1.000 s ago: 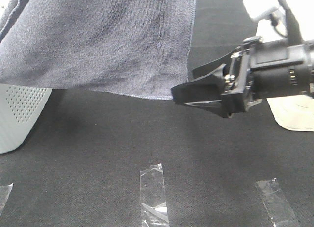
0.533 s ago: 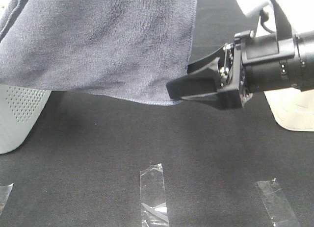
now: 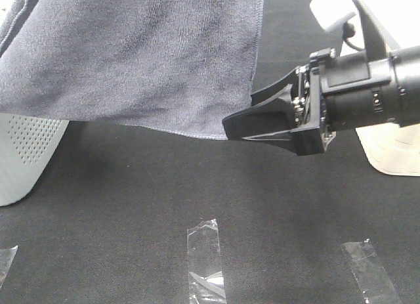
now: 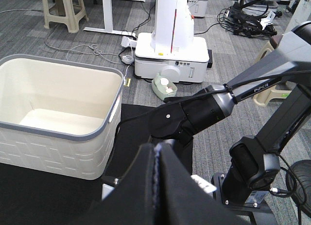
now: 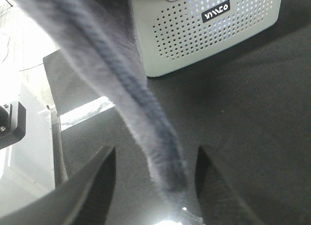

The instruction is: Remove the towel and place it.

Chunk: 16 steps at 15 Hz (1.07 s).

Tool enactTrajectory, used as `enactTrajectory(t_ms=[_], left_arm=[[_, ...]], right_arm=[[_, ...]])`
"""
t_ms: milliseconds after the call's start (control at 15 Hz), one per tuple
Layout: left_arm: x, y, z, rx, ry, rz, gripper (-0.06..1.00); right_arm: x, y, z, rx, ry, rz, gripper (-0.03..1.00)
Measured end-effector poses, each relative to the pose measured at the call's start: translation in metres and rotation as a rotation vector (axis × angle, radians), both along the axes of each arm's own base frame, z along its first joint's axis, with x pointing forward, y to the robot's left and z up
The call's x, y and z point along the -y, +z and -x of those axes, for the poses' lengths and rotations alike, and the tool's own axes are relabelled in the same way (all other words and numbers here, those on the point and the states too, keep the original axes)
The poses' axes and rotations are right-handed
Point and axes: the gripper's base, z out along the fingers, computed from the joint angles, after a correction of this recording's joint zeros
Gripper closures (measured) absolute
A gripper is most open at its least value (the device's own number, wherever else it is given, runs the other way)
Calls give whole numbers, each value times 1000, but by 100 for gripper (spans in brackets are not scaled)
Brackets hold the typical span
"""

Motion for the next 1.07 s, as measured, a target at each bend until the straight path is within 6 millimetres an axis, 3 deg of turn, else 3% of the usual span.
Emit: enactTrajectory(t_ms=[267,467,733,933,1067], left_arm=[[0,0,0,0,0,0,94],[0,0,0,0,0,0,94],[-4,-6,-8,17,87,-81,94],[-14,-20,-34,-23,384,-200,94],[-18,-39,-58,-78,574,-293,94]], right_arm=[[-1,-1,-1,-12,-13,-13,65],[-1,-1,1,-12,25,-2,96],[-2,3,0,-106,0,-8,97],[-1,18,-9,-257,-74,78,97],[5,29,-19,-320,-163,218,97]])
